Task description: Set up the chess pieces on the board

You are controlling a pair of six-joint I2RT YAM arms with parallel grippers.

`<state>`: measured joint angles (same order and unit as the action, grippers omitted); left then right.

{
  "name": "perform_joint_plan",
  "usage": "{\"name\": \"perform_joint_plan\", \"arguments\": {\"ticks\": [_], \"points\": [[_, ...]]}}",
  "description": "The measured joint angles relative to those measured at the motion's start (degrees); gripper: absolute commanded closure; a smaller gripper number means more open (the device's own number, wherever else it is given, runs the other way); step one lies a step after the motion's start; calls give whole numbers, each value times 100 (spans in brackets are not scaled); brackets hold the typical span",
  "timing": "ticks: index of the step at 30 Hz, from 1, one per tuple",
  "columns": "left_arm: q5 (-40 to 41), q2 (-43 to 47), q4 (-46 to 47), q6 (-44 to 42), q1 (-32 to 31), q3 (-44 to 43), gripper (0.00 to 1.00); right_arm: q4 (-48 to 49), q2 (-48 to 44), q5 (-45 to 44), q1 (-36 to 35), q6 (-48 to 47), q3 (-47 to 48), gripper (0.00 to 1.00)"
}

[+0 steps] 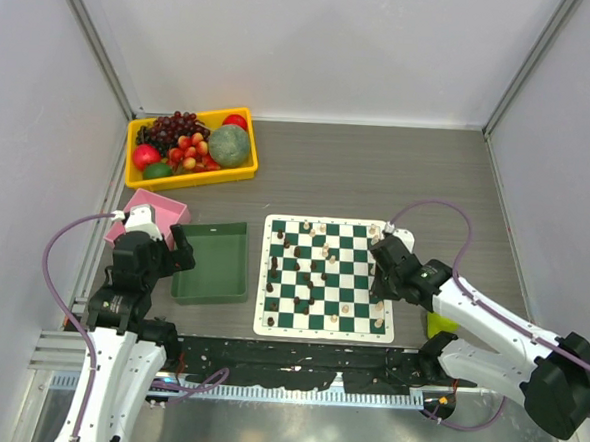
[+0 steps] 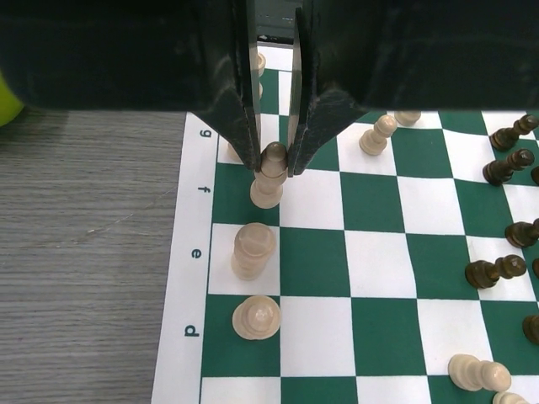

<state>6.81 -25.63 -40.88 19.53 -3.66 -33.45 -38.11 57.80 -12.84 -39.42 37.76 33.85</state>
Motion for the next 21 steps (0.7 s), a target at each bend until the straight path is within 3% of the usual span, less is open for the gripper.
{"name": "perform_joint_plan", "arguments": {"ticks": [21], "points": [[0,-13,0,0,0,0,1,31,-33,160,240,-17,-256,85]]}}
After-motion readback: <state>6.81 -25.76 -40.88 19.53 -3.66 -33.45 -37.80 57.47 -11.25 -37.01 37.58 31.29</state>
